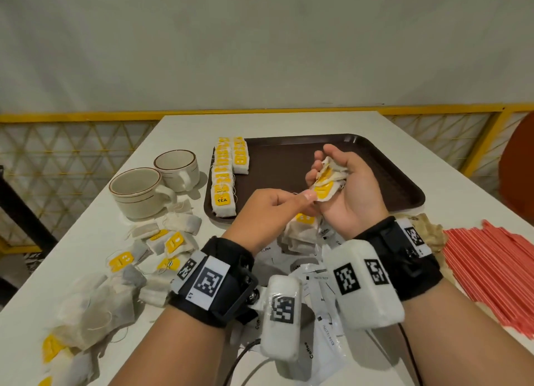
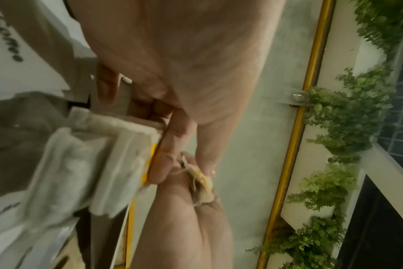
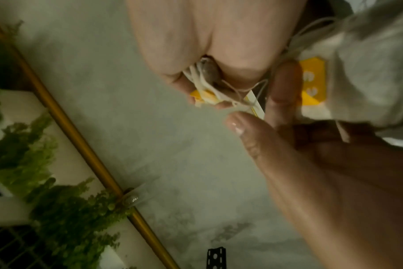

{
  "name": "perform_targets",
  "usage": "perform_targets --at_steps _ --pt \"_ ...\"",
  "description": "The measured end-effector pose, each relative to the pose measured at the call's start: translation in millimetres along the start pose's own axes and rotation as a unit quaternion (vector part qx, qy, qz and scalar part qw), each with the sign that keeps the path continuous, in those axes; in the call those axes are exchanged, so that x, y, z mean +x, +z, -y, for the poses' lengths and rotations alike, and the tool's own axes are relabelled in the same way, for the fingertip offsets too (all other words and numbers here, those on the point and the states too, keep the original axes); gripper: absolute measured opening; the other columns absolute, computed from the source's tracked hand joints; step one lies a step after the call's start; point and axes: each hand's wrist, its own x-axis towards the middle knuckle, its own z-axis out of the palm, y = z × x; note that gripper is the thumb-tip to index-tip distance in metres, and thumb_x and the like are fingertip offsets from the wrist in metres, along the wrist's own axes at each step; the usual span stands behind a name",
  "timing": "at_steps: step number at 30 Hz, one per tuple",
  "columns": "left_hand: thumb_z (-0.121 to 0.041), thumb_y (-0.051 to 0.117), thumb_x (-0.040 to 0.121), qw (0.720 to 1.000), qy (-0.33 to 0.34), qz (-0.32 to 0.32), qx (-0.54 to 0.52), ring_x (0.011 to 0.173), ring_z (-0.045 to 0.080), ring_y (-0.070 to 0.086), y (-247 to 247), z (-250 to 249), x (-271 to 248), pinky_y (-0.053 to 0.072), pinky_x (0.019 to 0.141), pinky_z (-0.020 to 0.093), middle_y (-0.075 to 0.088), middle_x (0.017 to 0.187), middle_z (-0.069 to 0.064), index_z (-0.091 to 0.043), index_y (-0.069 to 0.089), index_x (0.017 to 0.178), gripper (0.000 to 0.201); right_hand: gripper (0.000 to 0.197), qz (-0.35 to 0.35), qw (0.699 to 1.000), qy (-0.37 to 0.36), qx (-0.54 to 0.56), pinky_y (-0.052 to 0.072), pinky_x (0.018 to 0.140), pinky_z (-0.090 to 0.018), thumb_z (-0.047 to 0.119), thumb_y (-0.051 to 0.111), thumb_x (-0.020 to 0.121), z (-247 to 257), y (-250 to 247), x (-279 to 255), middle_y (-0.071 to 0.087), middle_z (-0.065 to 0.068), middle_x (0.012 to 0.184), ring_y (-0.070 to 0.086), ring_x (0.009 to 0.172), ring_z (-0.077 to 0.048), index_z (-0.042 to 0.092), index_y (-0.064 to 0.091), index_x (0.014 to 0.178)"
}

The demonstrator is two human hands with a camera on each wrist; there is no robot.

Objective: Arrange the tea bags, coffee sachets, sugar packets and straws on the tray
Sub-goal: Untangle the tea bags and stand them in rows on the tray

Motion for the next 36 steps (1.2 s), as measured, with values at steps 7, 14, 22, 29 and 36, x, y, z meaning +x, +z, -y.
perform_targets --at_steps 7,14,22,29,36 --pt "-0.021 0.07 0.085 0.998 -0.001 -0.048 -0.04 0.073 0.029 0.063 -1.1 9.8 2.0 0.052 0.078 0.044 0.071 0.077 0.009 -0.019 0.076 0.07 0.016 0.017 0.031 0.995 -0.026 -0.093 0.048 0.068 -0.027 0.003 0.044 0.095 -7.3 3.0 -5.1 0.059 -0.007 0.082 0.056 0.07 -0.015 0.008 0.06 0.094" --pt "-0.01 0.064 0.086 0.98 -0.001 -0.174 -0.1 0.08 0.017 0.061 -21.5 11.0 9.2 0.049 0.08 0.036 0.068 0.075 -0.004 -0.024 0.072 0.063 0.029 0.019 0.041 0.989 0.033 -0.138 0.049 0.087 -0.035 -0.003 0.047 0.093 -8.1 2.8 -4.6 0.063 -0.016 0.097 0.061 0.089 -0.025 0.005 0.059 0.105" --pt "-0.017 0.058 0.093 0.973 0.01 -0.206 -0.099 0.09 0.025 0.06 -33.4 10.2 10.3 0.046 0.096 0.052 0.067 0.091 0.007 -0.023 0.068 0.079 0.018 0.036 0.038 0.992 0.036 -0.118 0.06 0.075 -0.035 -0.006 0.05 0.093 -3.2 -3.0 -0.6 0.064 -0.019 0.108 0.07 0.085 -0.022 0.003 0.049 0.127" --pt "-0.022 0.057 0.093 0.967 0.038 -0.251 -0.024 0.087 0.016 0.059 -42.6 13.4 10.2 0.051 0.085 0.037 0.065 0.091 0.0 -0.025 0.065 0.081 0.015 0.02 0.021 0.976 0.026 -0.214 0.053 0.056 -0.018 0.006 0.06 0.09 0.5 -6.4 -1.3 0.069 -0.004 0.088 0.067 0.068 -0.008 0.009 0.063 0.109" --pt "-0.022 0.057 0.093 0.974 0.061 -0.215 0.031 0.085 0.016 0.061 -28.8 8.6 7.8 0.053 0.084 0.045 0.067 0.088 -0.001 -0.02 0.067 0.085 0.013 0.007 0.072 0.946 0.046 -0.312 0.049 0.049 -0.018 0.007 0.063 0.088 -18.7 -2.1 -11.1 0.066 -0.004 0.078 0.061 0.06 -0.008 0.01 0.061 0.093"
